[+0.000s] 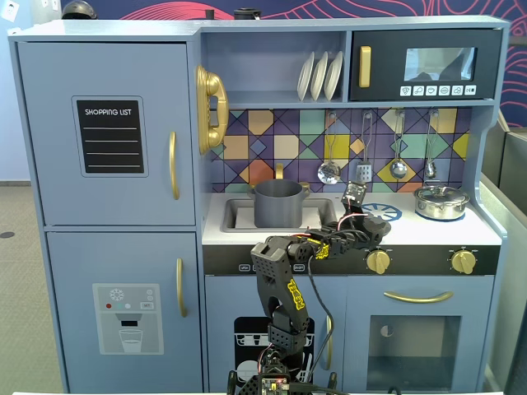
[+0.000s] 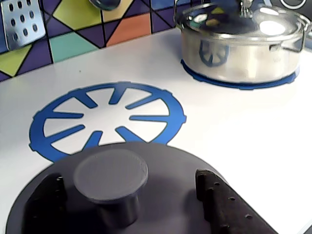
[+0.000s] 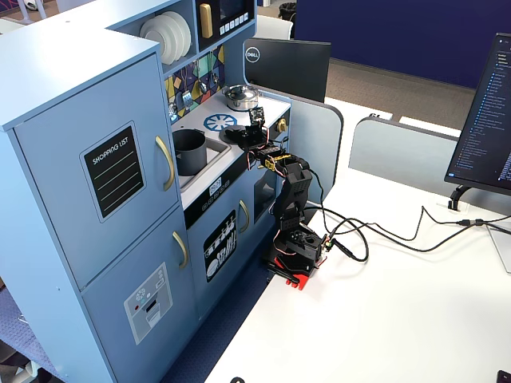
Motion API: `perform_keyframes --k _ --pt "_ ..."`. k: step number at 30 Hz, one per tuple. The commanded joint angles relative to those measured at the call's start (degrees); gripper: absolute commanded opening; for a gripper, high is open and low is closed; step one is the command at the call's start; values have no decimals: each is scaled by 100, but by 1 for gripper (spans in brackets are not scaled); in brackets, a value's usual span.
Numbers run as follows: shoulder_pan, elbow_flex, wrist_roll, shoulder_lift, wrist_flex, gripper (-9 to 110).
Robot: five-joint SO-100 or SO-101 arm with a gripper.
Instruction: Pick up the lid from the counter and put it on the gray recipient
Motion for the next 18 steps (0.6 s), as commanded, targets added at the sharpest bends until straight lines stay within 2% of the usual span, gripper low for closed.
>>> perform_keyframes --k 1,6,18 --pt "-53 -422 -44 -9 -123 18" --pt "-185 -387 -26 -88 -132 0" --pt "-281 -448 53 79 -202 0"
